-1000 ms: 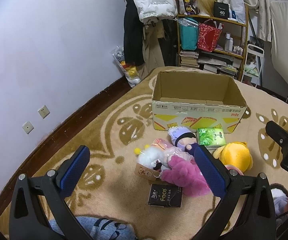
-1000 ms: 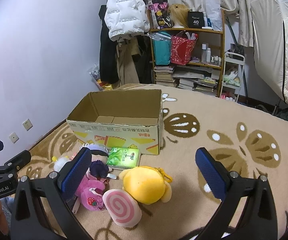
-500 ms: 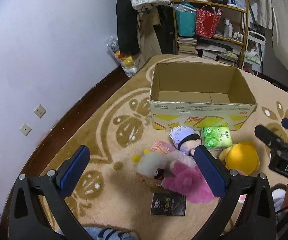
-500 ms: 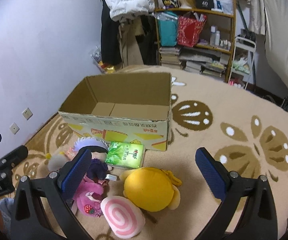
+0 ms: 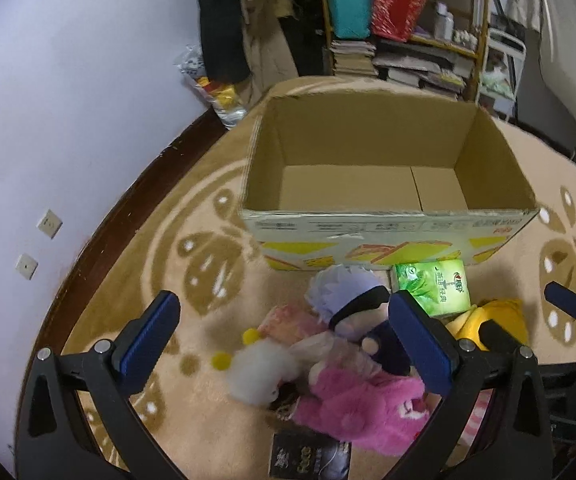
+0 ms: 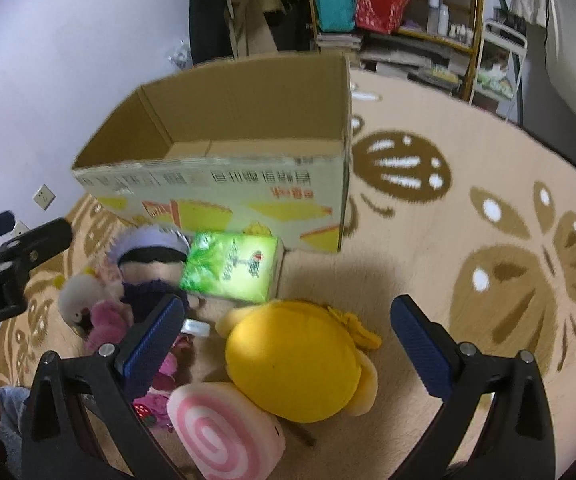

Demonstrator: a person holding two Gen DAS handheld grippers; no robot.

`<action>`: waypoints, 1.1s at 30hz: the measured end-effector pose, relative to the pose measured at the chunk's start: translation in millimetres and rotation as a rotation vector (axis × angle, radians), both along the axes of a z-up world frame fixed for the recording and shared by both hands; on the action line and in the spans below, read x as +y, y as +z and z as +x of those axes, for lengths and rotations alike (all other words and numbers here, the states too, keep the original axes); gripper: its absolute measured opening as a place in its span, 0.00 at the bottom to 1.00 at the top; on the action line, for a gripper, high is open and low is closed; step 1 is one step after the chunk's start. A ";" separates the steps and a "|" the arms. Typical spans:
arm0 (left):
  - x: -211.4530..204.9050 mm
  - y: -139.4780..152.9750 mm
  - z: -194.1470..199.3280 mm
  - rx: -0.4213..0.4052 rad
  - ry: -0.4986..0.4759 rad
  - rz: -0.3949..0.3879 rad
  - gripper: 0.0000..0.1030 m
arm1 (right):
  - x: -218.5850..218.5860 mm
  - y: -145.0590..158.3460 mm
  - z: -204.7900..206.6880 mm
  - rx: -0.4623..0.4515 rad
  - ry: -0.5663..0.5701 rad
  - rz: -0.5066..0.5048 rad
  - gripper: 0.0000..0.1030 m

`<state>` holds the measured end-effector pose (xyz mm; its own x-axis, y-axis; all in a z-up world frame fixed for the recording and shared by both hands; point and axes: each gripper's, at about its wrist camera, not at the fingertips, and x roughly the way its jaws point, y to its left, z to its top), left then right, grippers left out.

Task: Organize soft objects
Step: 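Grasp the white-haired doll with the left tool while the right tool grasps the yellow plush, then lift the doll with the left tool while the right tool carries the yellow plush over the box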

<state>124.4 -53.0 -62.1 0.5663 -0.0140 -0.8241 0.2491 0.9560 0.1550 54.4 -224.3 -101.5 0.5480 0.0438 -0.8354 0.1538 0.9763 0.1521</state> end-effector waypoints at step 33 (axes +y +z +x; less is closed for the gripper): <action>-38.5 -83.3 37.7 0.165 -0.074 0.064 0.94 | -9.6 -62.4 2.7 0.195 -0.048 0.185 0.92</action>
